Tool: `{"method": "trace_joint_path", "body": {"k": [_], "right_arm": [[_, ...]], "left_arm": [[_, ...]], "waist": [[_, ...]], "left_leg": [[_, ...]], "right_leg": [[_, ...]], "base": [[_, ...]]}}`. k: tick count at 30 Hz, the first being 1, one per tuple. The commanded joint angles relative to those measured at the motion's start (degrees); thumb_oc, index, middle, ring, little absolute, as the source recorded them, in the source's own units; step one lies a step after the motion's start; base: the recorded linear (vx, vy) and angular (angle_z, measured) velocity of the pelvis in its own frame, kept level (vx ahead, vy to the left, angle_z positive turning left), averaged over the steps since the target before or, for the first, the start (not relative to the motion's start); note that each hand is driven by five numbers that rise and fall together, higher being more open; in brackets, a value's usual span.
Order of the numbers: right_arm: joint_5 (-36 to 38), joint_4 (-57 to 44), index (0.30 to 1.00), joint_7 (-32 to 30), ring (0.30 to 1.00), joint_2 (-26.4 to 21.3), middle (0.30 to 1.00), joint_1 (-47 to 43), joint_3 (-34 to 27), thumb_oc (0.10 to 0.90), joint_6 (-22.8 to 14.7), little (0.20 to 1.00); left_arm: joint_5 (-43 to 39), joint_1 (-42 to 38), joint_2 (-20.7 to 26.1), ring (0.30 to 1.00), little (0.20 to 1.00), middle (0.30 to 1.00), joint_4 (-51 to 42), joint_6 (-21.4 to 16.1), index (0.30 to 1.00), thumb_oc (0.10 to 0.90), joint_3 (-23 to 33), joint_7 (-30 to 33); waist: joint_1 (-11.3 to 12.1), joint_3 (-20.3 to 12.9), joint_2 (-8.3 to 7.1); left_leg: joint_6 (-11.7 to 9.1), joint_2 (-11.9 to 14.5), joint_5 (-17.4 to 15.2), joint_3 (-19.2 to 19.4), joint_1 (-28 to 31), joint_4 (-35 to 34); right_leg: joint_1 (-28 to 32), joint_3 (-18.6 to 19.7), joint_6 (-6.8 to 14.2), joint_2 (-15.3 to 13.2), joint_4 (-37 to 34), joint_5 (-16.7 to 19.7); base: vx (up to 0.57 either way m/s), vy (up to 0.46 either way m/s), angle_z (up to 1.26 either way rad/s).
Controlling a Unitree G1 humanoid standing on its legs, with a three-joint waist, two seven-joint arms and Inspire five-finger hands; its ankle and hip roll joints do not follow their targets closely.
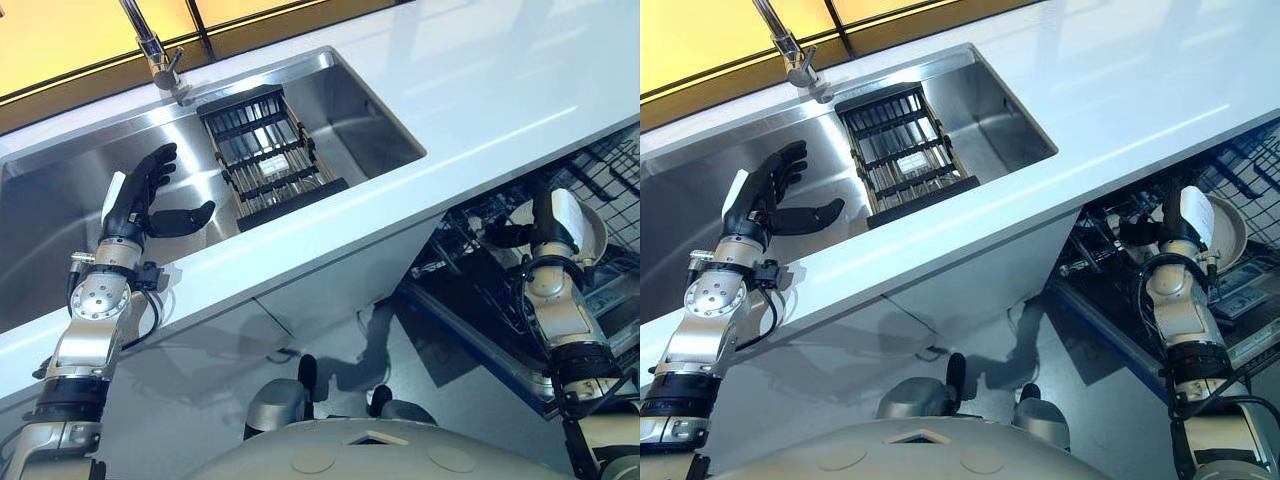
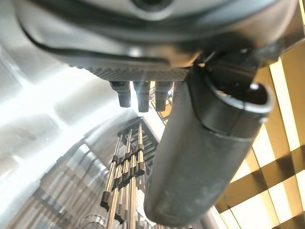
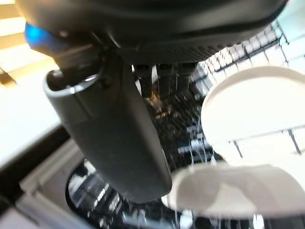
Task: Pick up plates and place into dishwasher.
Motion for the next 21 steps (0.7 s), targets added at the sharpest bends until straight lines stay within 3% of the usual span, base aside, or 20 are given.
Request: {"method": "trace_joint_path", "body": {"k": [1,9,12,15,17,21], "right_arm": [[-0.53,-5.56,0.9,-2.82,0.9,-3.37,0.9,-1.57,-1.95,0.8,-5.46,0.9],[0.82,-9.42,0.9,0.28,0.9,-1.69,0.9,0.73,-2.97,0.8,-6.75,0.9],[5.15,-11.13,0.9,1.11,0.9,-0.65,0.9,1.69,-3.5,0.8,-7.1,0.9],[14.21,-12.12,0.9,1.51,0.9,1.31,0.9,2.8,-4.69,0.8,-8.34,0.9],[20.54,-12.71,0.9,1.37,0.9,4.73,0.9,4.14,-5.87,0.8,-12.36,0.9],[24.56,-13.09,0.9,-0.06,0.9,9.05,0.9,5.92,-6.57,0.8,-17.74,0.9]], "left_arm": [[0.76,-1.92,1.91,0.9,0.9,0.9,-3.32,-5.86,0.9,0.8,3.35,1.0],[0.97,-3.4,1.23,0.9,0.9,0.9,-2.93,-6.62,0.9,0.8,2.74,0.78],[1.7,-4.37,0.92,0.9,0.9,0.9,-2.73,-6.75,0.9,0.8,2.52,1.08],[2.69,-5.32,0.94,0.9,0.9,0.9,-2.08,-7.14,0.9,0.8,2.43,1.12],[3.7,-6.27,1.23,0.9,0.9,0.9,-1.51,-7.66,0.9,0.8,2.33,1.55],[4.9,-7.84,1.85,0.9,0.9,0.9,0.08,-8.41,0.9,0.8,2.18,2.3]], "waist": [[-1.01,-6.59,-0.03],[-3.09,-7.08,-1.15],[-4.06,-7.15,-1.47],[-5.02,-7.19,-1.51],[-6.01,-7.27,-1.22],[-7.2,-7.42,-0.64]], "left_leg": [[0.22,-1.91,-7.74,1.78,2.01,1.12],[0.77,-2.12,-8.53,4.35,2.6,0.22],[0.89,-2.04,-8.78,5.22,2.53,0.13],[0.97,-1.93,-9.03,5.95,2.64,0.13],[1.17,-1.91,-9.34,6.69,2.81,0.13],[1.51,-2.12,-9.78,7.84,3.19,0.13]], "right_leg": [[-3.3,-2.04,2.39,0.97,3.27,-2.2],[-4.02,0.06,3.31,1.1,1.94,-0.78],[-4.6,1.03,3.56,1.16,1.87,-0.38],[-4.97,1.86,3.61,1.31,2.18,-0.43],[-5.2,2.46,3.6,1.41,2.51,-0.67],[-5.53,3.13,3.63,1.45,2.96,-0.96]], "base": [[-0.06,0.038,-0.21],[-0.08,0.023,-0.15],[-0.09,0.016,-0.18],[-0.06,0.02,-0.19],[-0.06,0.024,-0.14],[-0.03,0.022,-0.19]]}}
